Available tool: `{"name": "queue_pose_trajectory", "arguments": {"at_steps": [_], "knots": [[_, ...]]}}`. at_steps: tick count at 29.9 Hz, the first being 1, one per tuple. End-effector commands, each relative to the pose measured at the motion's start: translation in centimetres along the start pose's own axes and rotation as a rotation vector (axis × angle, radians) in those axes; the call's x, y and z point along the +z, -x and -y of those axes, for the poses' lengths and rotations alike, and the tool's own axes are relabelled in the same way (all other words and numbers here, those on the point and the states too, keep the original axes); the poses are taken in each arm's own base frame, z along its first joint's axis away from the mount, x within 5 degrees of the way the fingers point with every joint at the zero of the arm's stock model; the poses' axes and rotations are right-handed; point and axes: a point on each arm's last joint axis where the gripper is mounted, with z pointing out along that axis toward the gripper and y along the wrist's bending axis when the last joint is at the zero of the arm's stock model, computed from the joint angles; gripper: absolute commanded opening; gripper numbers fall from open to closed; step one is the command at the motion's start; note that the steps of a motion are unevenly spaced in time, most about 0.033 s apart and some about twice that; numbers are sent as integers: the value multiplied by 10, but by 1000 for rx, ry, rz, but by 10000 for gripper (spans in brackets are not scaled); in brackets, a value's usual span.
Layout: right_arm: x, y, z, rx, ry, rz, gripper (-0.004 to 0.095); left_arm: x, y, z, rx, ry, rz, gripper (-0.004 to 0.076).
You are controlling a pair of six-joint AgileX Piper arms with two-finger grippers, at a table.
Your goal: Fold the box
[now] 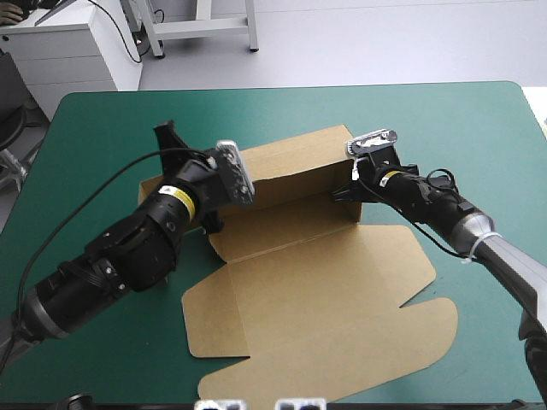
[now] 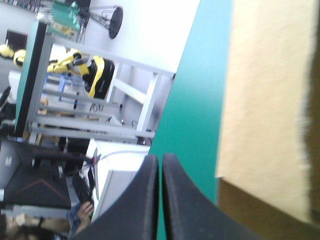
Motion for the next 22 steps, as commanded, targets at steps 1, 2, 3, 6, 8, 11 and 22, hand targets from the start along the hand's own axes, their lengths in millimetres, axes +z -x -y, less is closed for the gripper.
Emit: {"name": "queue_pose_trajectory", "arguments": {"at_steps": [1,2,3,6,8,11,22], "knots": [[-33,31,0,-8,1,99,-12,-7,-19,-43,-131,122,-8,1],[-36,35,0,-10,2,83,-12,-4,-27,-50,-181,131,-15,1],[-39,38,1,-6,0,64,-12,-1,-36,-58,-231,142,-28,1],[-48,50,8,6,-28,28,-12,7,-61,-75,-413,155,-23,1],[-53,59,14,10,-56,3,-12,11,-81,-83,-519,140,-32,1],[-63,74,22,13,-84,-20,-12,13,-109,-91,-630,81,-37,1],[-38,107,56,47,-142,-281,-12,-6,-151,-98,-983,-142,155,-9]]}}
